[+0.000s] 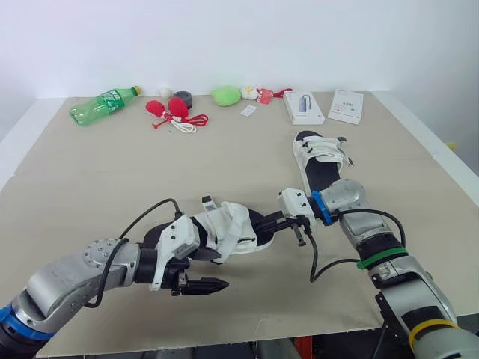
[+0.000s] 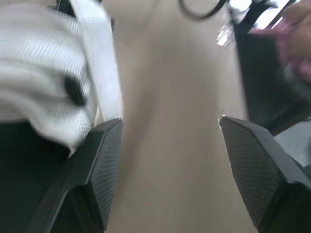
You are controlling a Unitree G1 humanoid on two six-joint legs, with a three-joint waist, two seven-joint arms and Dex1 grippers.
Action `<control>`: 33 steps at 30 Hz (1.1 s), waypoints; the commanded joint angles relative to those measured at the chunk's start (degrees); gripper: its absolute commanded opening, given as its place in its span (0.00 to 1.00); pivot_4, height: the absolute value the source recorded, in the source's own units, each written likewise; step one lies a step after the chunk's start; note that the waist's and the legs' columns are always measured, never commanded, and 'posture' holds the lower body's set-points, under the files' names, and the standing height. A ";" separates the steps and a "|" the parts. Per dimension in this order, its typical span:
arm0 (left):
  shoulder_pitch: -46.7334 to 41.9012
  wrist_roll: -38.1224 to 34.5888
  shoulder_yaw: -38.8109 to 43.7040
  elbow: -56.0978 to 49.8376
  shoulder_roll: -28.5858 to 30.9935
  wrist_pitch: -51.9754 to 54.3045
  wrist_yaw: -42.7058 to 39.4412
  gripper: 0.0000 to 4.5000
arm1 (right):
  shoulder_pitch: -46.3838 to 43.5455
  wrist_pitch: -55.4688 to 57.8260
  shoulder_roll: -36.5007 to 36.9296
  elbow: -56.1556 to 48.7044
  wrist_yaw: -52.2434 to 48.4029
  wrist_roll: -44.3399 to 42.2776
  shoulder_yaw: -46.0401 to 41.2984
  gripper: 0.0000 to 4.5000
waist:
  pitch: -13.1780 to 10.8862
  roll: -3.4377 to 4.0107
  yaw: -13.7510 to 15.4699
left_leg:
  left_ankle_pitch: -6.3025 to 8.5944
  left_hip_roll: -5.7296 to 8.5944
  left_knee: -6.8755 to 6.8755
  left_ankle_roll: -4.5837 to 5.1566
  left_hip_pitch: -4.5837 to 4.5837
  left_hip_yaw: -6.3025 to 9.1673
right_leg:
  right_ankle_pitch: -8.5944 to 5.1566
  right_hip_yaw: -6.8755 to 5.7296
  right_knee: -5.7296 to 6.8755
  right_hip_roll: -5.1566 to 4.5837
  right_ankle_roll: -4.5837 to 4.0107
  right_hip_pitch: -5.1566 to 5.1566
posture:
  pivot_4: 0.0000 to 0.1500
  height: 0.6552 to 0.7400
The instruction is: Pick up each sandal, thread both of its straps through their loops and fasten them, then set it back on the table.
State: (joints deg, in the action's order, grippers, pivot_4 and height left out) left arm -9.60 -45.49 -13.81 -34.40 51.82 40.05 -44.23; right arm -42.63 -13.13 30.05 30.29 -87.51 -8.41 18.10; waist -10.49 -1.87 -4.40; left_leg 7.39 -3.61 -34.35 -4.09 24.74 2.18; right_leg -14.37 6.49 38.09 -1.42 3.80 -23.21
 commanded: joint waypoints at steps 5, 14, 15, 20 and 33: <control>0.60 5.58 2.22 -0.06 -2.66 -3.08 -2.03 0.74 | 0.76 1.05 0.78 -0.14 -0.63 2.22 0.99 0.00 | 0.00 0.00 -0.01 | 0.00 0.00 0.00 0.00 0.00 -0.01 | 0.00 0.01 0.00 -0.02 -0.01 -0.03 | 1.00 1.00; 2.65 1.93 7.87 -2.96 -0.93 0.49 -5.18 0.74 | 0.41 0.89 0.92 0.30 -0.93 2.32 0.96 0.00 | 0.00 0.00 -0.04 | 0.00 0.00 0.02 0.00 0.01 -0.05 | -0.01 0.02 -0.01 -0.06 -0.02 -0.07 | 1.00 1.00; 2.44 1.42 8.31 -3.15 -0.96 0.97 -5.24 0.74 | 0.30 0.86 0.85 0.44 -0.95 2.35 1.00 0.00 | 0.00 0.00 -0.04 | 0.00 0.00 0.02 0.00 0.00 -0.05 | -0.01 0.02 -0.01 -0.06 -0.02 -0.10 | 1.00 1.00; 1.86 2.83 7.48 -3.23 -1.10 1.63 -5.94 0.74 | -0.18 0.57 0.53 1.05 -1.07 2.56 1.20 0.00 | 0.00 0.00 -0.05 | 0.01 0.00 0.02 -0.02 -0.01 -0.06 | -0.01 0.02 -0.04 -0.06 -0.02 -0.12 | 1.00 1.00; -1.95 9.03 2.03 1.02 -8.04 1.45 -3.60 0.74 | 0.22 0.78 0.96 0.38 -1.09 2.66 1.15 0.00 | 0.00 -0.01 -0.04 | 0.01 0.00 0.02 -0.01 0.01 -0.09 | -0.01 0.03 -0.04 -0.06 -0.02 -0.01 | 1.00 1.00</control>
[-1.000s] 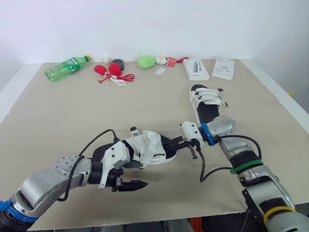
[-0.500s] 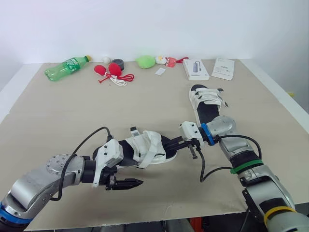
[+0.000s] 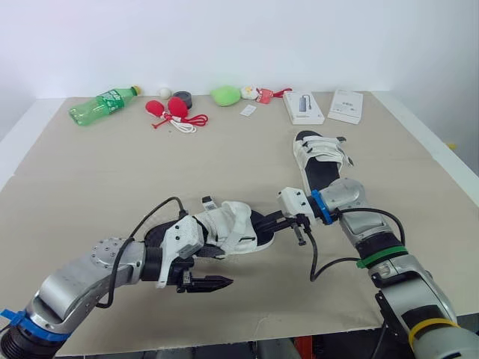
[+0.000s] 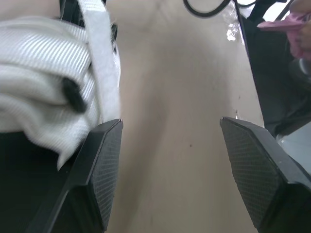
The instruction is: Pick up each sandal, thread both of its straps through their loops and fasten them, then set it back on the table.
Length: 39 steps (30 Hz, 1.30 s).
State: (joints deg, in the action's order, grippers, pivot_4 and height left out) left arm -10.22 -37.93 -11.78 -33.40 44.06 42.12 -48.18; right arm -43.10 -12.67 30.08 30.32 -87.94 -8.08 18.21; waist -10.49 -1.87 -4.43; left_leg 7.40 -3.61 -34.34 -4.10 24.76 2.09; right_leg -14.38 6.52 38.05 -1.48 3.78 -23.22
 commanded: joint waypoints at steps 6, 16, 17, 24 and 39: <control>-0.03 0.50 2.21 -1.73 2.02 -0.32 -3.06 0.74 | 1.45 0.56 1.83 -0.52 -0.85 2.17 0.79 0.00 | 0.00 0.00 -0.01 | 0.00 0.00 0.00 0.00 0.02 0.00 | 0.00 0.00 0.00 0.00 0.00 -0.02 | 1.00 1.00; 2.50 -0.28 6.11 -3.65 5.15 -0.20 -4.50 0.74 | 1.66 0.54 2.16 -0.82 -0.92 2.08 0.72 0.00 | 0.00 0.00 0.06 | 0.02 0.01 0.03 -0.02 0.05 -0.02 | -0.02 0.00 -0.03 -0.04 0.00 -0.10 | 1.00 1.00; 2.46 0.28 6.08 -3.30 4.85 -0.54 -4.06 0.74 | 1.64 0.51 2.13 -0.81 -0.92 2.10 0.76 0.00 | -0.01 0.00 0.06 | 0.02 0.01 0.03 -0.02 0.05 -0.02 | -0.02 0.00 -0.03 -0.04 0.00 -0.10 | 1.00 1.00; 2.21 4.44 2.99 -2.28 1.45 -2.81 -1.85 0.74 | 1.43 0.44 1.94 -0.77 -0.88 2.21 0.88 0.00 | 0.00 0.00 0.07 | 0.02 0.01 0.04 -0.02 0.05 -0.02 | -0.02 0.00 -0.03 -0.04 0.00 -0.08 | 1.00 1.00; -2.02 7.64 -0.77 3.21 -4.02 -0.21 -0.22 0.74 | 1.53 0.77 1.77 -0.98 -0.32 2.33 0.90 0.00 | 0.00 -0.01 0.10 | 0.01 0.02 0.02 -0.02 0.07 -0.02 | -0.02 0.00 -0.03 -0.03 0.00 -0.03 | 1.00 1.00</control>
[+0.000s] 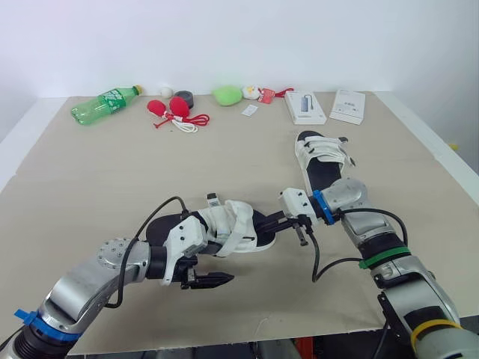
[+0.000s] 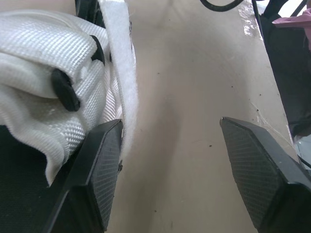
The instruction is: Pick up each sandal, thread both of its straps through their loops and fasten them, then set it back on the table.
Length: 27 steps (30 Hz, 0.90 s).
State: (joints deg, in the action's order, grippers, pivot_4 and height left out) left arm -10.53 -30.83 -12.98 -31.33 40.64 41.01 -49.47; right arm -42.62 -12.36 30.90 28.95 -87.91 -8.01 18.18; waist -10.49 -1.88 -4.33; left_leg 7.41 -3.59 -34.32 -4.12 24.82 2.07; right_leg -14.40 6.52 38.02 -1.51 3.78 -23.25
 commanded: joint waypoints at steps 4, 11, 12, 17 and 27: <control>-2.84 -0.55 0.36 2.34 -1.56 2.50 0.42 0.62 | 0.98 0.41 0.96 0.50 -0.21 2.36 0.91 0.00 | 0.00 0.00 -0.02 | 0.00 0.00 0.00 0.01 0.00 0.00 | 0.00 0.00 0.00 0.01 0.00 0.00 | 1.00 1.00; -2.88 -1.34 0.31 2.37 -1.43 2.36 -1.63 0.12 | 1.11 0.34 1.22 0.51 0.05 2.46 0.75 0.00 | 0.00 0.00 -0.03 | 0.00 0.00 0.01 0.00 0.01 0.00 | 0.00 0.00 0.00 0.01 0.00 0.00 | 1.00 1.00; -2.53 -1.35 0.26 2.30 -1.07 1.93 -2.36 0.02 | 1.13 0.33 1.27 0.53 0.09 2.48 0.74 0.00 | 0.00 0.00 -0.03 | 0.00 0.00 0.01 0.00 0.01 0.00 | 0.00 0.00 0.00 0.01 0.00 0.00 | 1.00 1.00; -2.00 -3.07 1.88 2.94 -0.25 2.34 -4.78 0.01 | 1.15 0.45 1.29 0.47 0.25 2.50 0.80 0.00 | 0.00 0.00 -0.04 | 0.00 0.00 0.00 0.00 0.01 0.00 | 0.00 0.00 0.00 0.01 0.00 0.00 | 1.00 1.00; -9.89 -31.57 21.45 15.16 -1.30 20.74 -4.75 0.01 | 0.88 0.46 1.02 0.83 0.17 2.47 0.85 0.00 | 0.00 0.00 -0.05 | 0.00 -0.01 -0.02 0.01 -0.01 0.03 | 0.00 -0.06 0.01 0.01 0.01 -0.09 | 1.00 1.00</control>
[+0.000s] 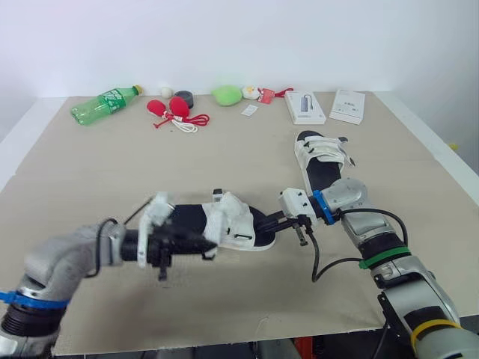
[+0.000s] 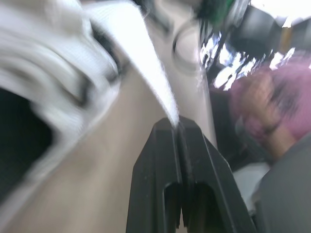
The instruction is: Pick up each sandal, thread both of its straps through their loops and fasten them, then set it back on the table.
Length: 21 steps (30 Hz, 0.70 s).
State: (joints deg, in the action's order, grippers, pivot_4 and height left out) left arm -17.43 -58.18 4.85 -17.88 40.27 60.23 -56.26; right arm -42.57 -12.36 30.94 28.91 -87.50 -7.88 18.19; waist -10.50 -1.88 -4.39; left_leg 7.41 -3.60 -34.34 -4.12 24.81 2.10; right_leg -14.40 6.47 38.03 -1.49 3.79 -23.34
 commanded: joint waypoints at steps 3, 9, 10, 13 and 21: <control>-7.55 -1.95 3.10 1.95 -2.84 -0.11 5.84 0.01 | 0.51 0.23 0.80 1.38 -0.24 2.44 0.84 0.00 | 0.00 -0.03 0.01 | 0.00 0.02 0.00 0.00 0.02 0.00 | 0.00 0.00 -0.01 0.00 0.02 0.09 | 1.00 1.00; -12.52 1.64 -2.44 2.09 -9.93 0.27 13.71 0.01 | 0.01 -0.20 0.45 2.02 0.09 2.62 0.82 0.00 | 0.01 -0.03 0.03 | 0.00 0.01 0.00 0.00 0.02 0.00 | 0.03 0.00 0.00 0.02 0.07 0.15 | 1.00 1.00; -12.81 1.86 -3.12 2.22 -10.93 0.59 14.53 0.01 | 0.02 -0.24 0.44 2.03 0.11 2.61 0.82 0.00 | 0.01 -0.04 0.03 | 0.00 0.02 0.00 0.00 0.02 0.00 | 0.04 0.00 0.00 0.02 0.08 0.16 | 1.00 1.00; -13.90 3.44 -6.41 3.12 -13.08 2.24 16.40 0.01 | 0.10 -0.43 0.44 2.05 0.20 2.68 0.84 0.00 | 0.01 -0.04 0.02 | 0.00 0.01 0.00 0.00 0.02 0.01 | 0.06 0.01 0.00 0.04 0.10 0.16 | 1.00 1.00; -15.38 4.00 -8.39 5.15 -14.66 7.00 18.54 0.01 | 1.08 -0.35 0.89 1.07 0.53 2.58 0.65 0.00 | 0.01 -0.04 0.02 | 0.00 0.02 -0.01 0.00 0.02 0.04 | 0.06 0.02 0.00 0.06 0.11 0.16 | 1.00 1.00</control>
State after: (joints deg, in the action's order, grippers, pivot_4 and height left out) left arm -31.69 -53.87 -4.03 -12.30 25.74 66.47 -37.86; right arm -42.73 -13.05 30.65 29.38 -87.27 -7.82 18.18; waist -10.49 -1.92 -4.37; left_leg 7.40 -3.58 -34.34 -4.11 24.83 2.13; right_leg -14.34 6.48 38.03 -1.43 3.90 -23.18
